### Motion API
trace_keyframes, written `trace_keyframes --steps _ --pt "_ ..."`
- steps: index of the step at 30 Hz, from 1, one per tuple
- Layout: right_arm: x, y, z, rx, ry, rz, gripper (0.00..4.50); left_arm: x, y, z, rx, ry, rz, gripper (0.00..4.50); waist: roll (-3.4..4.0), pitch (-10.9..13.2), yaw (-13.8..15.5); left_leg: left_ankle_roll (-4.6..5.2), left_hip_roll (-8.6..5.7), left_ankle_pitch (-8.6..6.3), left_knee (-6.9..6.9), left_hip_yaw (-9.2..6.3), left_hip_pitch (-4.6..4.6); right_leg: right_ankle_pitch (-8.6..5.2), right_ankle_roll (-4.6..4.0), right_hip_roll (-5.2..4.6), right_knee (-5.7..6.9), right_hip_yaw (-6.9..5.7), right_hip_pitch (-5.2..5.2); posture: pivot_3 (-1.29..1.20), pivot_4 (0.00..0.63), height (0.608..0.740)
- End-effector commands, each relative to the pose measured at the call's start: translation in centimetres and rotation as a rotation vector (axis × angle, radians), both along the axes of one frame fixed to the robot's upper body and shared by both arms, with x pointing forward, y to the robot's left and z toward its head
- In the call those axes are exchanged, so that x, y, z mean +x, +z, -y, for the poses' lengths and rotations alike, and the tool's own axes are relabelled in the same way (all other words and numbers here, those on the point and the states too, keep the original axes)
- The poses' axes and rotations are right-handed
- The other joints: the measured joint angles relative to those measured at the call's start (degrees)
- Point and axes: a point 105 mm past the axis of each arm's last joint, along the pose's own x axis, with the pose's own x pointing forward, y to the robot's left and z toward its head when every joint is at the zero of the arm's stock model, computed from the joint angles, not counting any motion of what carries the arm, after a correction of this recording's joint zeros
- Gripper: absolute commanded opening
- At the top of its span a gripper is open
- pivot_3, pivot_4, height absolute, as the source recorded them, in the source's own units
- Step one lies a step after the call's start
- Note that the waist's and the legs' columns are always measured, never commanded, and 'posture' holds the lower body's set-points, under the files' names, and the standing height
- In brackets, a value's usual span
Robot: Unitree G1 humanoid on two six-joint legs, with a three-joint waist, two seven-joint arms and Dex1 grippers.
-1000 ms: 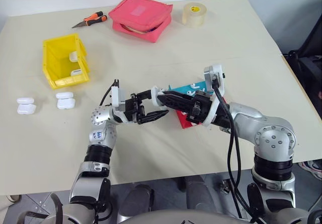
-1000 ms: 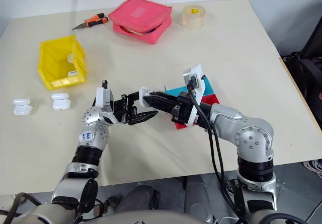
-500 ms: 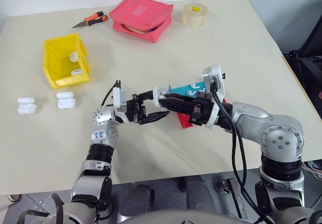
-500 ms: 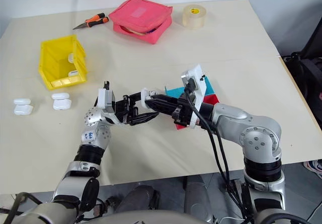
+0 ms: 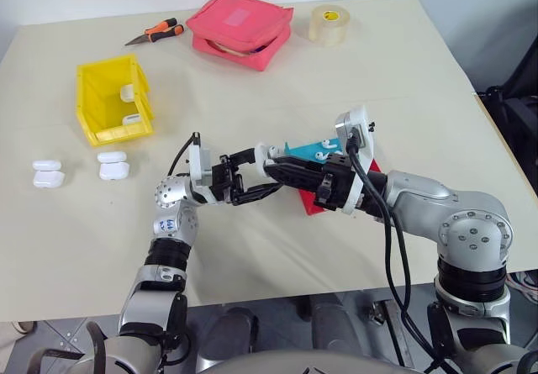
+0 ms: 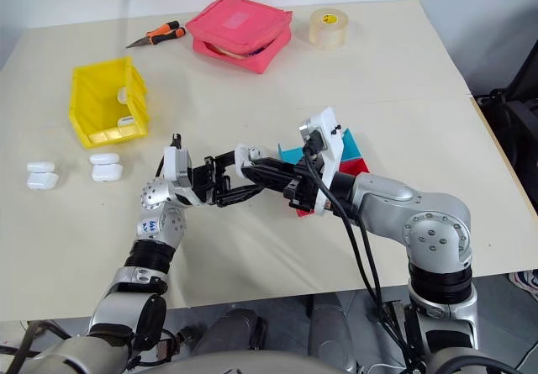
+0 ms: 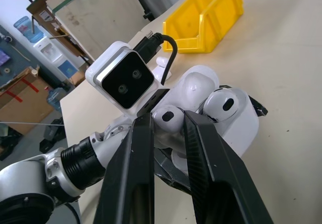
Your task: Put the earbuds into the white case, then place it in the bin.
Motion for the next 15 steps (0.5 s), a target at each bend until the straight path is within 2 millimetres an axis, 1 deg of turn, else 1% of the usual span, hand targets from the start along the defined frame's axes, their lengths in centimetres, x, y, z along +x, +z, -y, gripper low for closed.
trace_keyframes --steps 1,6,10,15 --pt "1.57 -1.92 1.88 -0.086 -0.128 -0.042 0.48 0.16 2.91 -1.17 -0.085 0.040 0.108 2.75 0.00 0.0 0.0 0.00 0.00 0.00 0.00 0.00 0.00 0.00 0.00 0.00 -0.01 0.00 0.01 0.00 0.150 0.740" --pt "1.82 -1.95 2.39 -0.107 -0.142 -0.024 0.48 0.16 2.88 -1.24 -0.084 0.043 0.107 2.75 0.00 0.0 0.1 0.02 0.01 -0.01 0.00 -0.02 0.10 0.02 0.02 0.01 -0.09 -0.03 0.16 0.00 0.150 0.740" --pt "2.00 -1.83 2.77 -0.147 -0.147 0.025 0.48 0.07 2.84 -1.29 -0.083 0.044 0.107 2.75 0.00 0.0 0.1 0.04 0.02 -0.02 -0.01 -0.03 0.16 0.03 0.03 0.03 -0.13 -0.04 0.24 0.00 0.150 0.740" --pt "1.43 -1.98 2.68 -0.210 -0.095 0.106 0.48 0.02 2.79 -1.30 -0.083 0.045 0.105 2.75 0.00 0.0 0.1 0.07 0.03 -0.03 -0.01 -0.02 0.16 0.03 0.03 0.04 -0.15 -0.04 0.25 0.00 0.150 0.740"
